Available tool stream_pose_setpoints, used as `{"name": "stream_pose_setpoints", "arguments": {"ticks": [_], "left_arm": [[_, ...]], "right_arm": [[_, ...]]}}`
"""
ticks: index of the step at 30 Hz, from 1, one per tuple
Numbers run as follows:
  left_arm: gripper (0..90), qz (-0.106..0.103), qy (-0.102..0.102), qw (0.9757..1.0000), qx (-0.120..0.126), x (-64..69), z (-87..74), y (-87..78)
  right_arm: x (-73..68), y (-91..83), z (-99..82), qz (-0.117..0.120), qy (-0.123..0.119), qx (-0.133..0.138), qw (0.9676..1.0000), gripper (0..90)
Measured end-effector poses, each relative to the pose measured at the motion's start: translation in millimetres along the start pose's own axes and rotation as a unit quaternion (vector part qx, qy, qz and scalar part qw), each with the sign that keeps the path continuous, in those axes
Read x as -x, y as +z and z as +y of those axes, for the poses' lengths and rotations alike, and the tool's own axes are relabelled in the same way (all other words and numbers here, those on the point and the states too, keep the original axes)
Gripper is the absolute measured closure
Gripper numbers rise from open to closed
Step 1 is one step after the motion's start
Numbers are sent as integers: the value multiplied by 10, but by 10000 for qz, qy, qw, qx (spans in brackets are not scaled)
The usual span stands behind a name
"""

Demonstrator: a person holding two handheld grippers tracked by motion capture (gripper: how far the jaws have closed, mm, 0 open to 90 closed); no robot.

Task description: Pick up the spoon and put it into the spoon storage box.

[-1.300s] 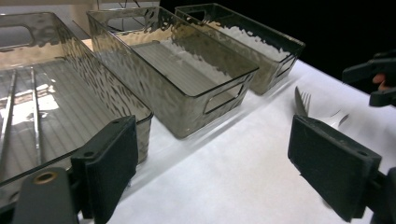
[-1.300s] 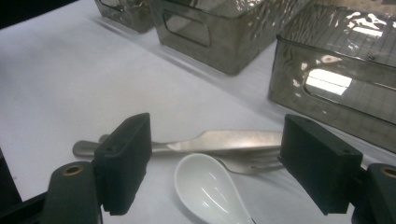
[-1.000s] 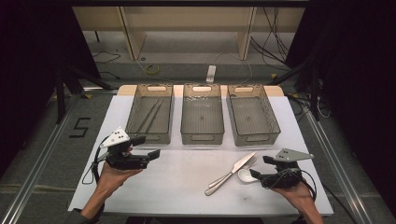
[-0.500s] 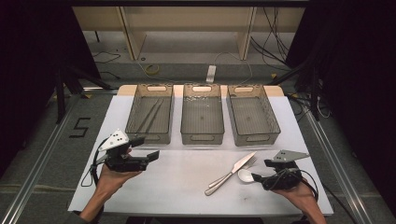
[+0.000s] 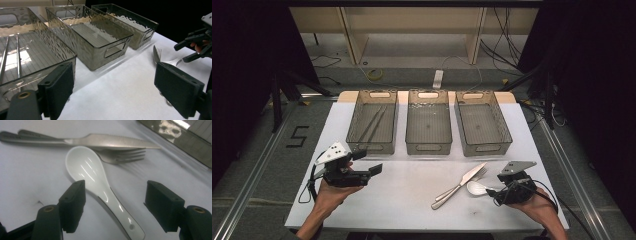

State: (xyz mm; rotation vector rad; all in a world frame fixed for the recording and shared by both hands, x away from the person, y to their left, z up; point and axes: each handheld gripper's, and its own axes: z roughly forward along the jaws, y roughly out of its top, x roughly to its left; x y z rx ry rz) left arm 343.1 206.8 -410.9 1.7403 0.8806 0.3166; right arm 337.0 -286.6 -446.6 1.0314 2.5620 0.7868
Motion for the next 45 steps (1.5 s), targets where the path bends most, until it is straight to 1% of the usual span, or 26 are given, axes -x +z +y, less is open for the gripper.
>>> {"name": "stream_pose_setpoints", "arguments": {"ticks": [3,6,8,10,14,17,20,22,26,29,31,37,41,45], "left_arm": [[156,-5,12,10000,-50,2,-4,15],[155,-1,24,10000,-56,8,-4,21],[155,6,31,10000,-46,6,0,16],[155,11,2,10000,-26,0,0,15],[155,23,10,10000,-21,-3,1,15],[156,27,27,10000,-44,-3,-2,16],[156,24,18,10000,-23,-1,2,16],[156,25,45,10000,-31,0,3,16],[156,30,50,10000,-13,5,6,11],[157,33,75,10000,-38,5,4,9],[157,29,71,10000,-37,4,4,12],[159,40,78,9999,-50,9,2,20],[159,51,101,9999,-54,7,5,15],[163,43,116,9999,-65,3,3,14]], "right_arm": [[15,53,10,-30,-125,-251,9996,360],[40,119,21,-4,-199,-447,9988,409],[48,139,23,-22,-268,-531,9982,438],[47,143,21,25,-307,-591,9978,465],[41,171,13,139,-368,-749,9964,496],[32,202,13,166,-462,-876,9949,532],[34,204,17,242,-417,-902,9948,588],[32,203,16,284,-391,-909,9947,614],[4,202,30,318,-499,-975,9935,682],[-16,201,33,360,-590,-977,9928,740],[-27,199,33,333,-654,-971,9926,747],[-39,190,30,328,-741,-981,9919,754],[-32,177,19,359,-733,-984,9918,757],[-19,159,-4,393,-660,-999,9920,759]]}}
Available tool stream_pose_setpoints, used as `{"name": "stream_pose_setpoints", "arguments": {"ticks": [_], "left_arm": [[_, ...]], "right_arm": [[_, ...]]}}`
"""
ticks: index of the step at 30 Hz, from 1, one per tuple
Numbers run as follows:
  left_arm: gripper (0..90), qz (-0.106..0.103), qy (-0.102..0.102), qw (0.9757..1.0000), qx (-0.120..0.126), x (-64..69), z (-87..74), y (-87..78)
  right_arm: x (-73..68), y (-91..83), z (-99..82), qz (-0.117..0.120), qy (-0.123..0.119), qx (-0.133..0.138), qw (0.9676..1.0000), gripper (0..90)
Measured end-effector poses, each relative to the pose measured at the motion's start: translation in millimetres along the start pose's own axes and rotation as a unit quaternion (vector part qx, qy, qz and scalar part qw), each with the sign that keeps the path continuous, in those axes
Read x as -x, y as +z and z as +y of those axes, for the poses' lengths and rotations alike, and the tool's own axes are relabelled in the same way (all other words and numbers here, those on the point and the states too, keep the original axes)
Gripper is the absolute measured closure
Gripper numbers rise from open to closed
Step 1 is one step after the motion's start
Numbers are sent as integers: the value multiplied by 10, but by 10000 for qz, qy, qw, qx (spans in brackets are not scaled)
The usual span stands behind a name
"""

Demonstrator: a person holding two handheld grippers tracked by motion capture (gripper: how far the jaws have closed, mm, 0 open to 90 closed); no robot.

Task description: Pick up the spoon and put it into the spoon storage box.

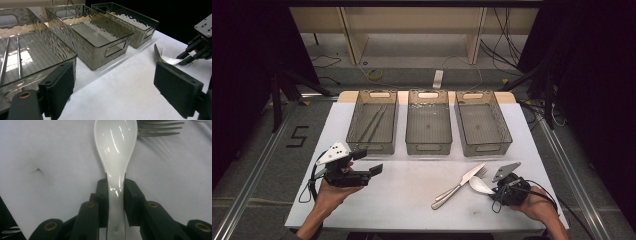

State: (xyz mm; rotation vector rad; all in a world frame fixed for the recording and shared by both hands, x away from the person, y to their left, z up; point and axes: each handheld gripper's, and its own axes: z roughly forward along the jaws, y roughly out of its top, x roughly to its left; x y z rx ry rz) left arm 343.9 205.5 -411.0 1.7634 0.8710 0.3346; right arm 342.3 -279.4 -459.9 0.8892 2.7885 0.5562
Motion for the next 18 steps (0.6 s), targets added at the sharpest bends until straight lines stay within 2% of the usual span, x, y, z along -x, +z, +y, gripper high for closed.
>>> {"name": "stream_pose_setpoints", "arguments": {"ticks": [6,9,12,14,18], "left_arm": [[165,8,19,10000,6,3,0,0],[168,18,15,10000,4,-4,-1,-3],[168,13,-18,10000,38,-10,1,-5],[168,31,-16,10000,35,-14,1,-6],[167,56,-61,9999,98,-26,3,-17]], "right_arm": [[30,-27,-32,82,147,112,9998,761],[37,-90,-36,-2,195,271,9994,761],[59,-200,-39,72,353,570,9977,761],[57,-232,-19,14,444,805,9958,761],[65,-274,89,33,515,1179,9917,761]]}}
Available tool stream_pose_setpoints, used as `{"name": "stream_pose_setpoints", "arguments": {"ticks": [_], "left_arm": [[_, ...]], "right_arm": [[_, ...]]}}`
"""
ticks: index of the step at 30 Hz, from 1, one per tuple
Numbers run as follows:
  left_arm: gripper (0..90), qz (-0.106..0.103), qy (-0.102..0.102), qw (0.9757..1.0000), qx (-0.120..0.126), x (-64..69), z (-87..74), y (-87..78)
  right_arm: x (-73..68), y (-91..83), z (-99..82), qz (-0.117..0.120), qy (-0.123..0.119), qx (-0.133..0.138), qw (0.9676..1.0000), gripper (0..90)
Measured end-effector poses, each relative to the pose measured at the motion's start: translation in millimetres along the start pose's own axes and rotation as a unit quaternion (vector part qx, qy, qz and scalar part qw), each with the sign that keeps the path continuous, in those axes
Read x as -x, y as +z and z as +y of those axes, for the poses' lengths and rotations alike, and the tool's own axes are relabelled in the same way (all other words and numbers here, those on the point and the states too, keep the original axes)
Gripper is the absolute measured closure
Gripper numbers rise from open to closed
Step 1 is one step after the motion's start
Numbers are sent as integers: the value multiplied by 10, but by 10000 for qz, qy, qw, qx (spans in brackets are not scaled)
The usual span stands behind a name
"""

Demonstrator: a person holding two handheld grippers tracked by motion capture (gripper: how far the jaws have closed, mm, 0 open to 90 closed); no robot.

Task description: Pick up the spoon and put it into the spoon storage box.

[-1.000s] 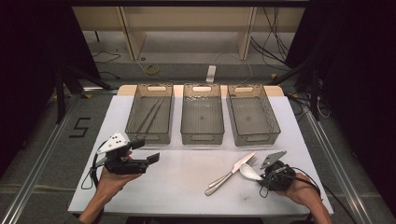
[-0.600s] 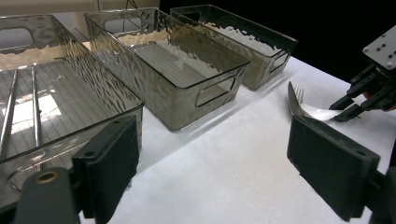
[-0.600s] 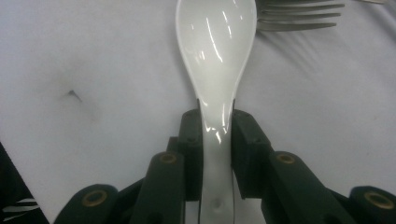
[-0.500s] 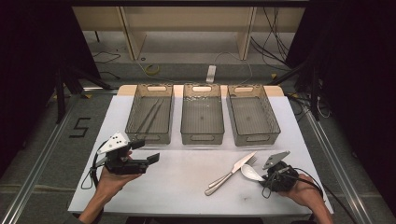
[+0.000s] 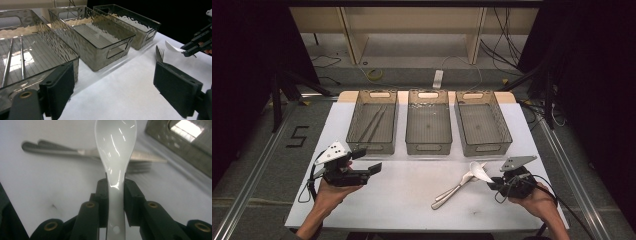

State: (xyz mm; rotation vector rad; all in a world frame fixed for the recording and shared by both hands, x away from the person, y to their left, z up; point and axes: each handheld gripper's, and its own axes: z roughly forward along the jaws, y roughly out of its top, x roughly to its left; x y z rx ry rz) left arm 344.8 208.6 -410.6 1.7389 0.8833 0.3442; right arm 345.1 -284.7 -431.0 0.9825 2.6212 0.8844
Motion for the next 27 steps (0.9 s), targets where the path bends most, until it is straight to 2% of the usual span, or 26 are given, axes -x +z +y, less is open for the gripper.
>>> {"name": "stream_pose_setpoints", "arguments": {"ticks": [6,9,17,27], "left_arm": [[165,25,-37,10000,8,-17,-1,5],[165,32,-54,10000,16,-21,-1,8],[162,56,-19,10000,44,-21,2,-4],[159,94,8,9999,94,-19,3,-6]], "right_arm": [[68,-20,281,261,299,564,9976,762],[76,42,455,278,192,589,9977,762],[130,167,849,212,243,774,9965,762],[241,244,1239,135,374,983,9944,762]]}}
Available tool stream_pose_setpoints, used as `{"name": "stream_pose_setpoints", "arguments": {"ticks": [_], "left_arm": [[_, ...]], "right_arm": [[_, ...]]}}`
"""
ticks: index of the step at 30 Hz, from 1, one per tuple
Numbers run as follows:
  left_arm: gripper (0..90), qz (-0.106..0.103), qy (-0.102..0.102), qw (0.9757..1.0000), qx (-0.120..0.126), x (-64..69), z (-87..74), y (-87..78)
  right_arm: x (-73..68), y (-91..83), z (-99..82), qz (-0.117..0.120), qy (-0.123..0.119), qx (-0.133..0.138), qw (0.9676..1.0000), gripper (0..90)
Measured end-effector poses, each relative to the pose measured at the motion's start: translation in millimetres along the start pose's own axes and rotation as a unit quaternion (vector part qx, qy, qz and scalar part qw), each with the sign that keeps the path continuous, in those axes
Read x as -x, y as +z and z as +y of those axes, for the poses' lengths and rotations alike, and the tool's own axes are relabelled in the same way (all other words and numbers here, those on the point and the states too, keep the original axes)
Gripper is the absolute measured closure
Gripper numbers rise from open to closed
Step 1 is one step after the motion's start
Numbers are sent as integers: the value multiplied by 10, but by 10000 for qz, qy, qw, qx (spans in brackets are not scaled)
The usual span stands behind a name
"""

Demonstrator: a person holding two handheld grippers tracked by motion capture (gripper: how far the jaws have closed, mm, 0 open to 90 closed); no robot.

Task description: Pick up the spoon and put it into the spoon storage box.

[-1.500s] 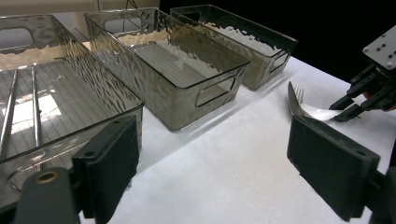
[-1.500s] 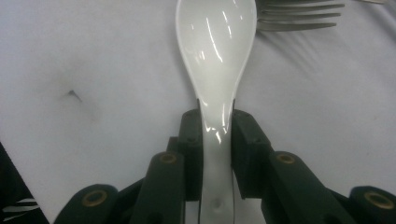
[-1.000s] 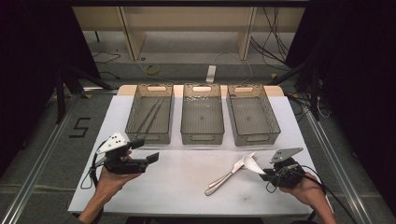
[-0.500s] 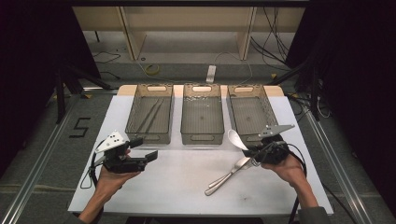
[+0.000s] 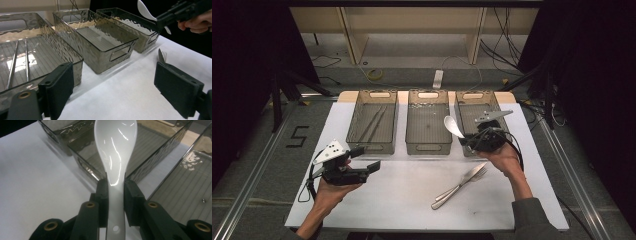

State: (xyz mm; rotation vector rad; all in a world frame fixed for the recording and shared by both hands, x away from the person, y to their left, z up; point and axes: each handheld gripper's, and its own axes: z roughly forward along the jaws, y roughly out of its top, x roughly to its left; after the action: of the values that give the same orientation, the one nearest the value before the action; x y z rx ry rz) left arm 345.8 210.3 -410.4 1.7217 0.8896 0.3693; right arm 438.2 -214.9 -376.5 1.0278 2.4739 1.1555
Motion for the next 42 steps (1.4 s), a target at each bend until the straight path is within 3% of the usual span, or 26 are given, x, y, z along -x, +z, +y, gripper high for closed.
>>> {"name": "stream_pose_setpoints", "arguments": {"ticks": [16,23,42], "left_arm": [[158,45,57,10000,27,4,1,-5],[158,72,46,9999,79,10,1,-9],[157,100,77,9998,128,23,1,-7]], "right_arm": [[93,387,440,-121,330,52,9994,761],[111,545,538,-130,532,78,9985,761],[77,951,755,-177,674,-167,9974,761]]}}
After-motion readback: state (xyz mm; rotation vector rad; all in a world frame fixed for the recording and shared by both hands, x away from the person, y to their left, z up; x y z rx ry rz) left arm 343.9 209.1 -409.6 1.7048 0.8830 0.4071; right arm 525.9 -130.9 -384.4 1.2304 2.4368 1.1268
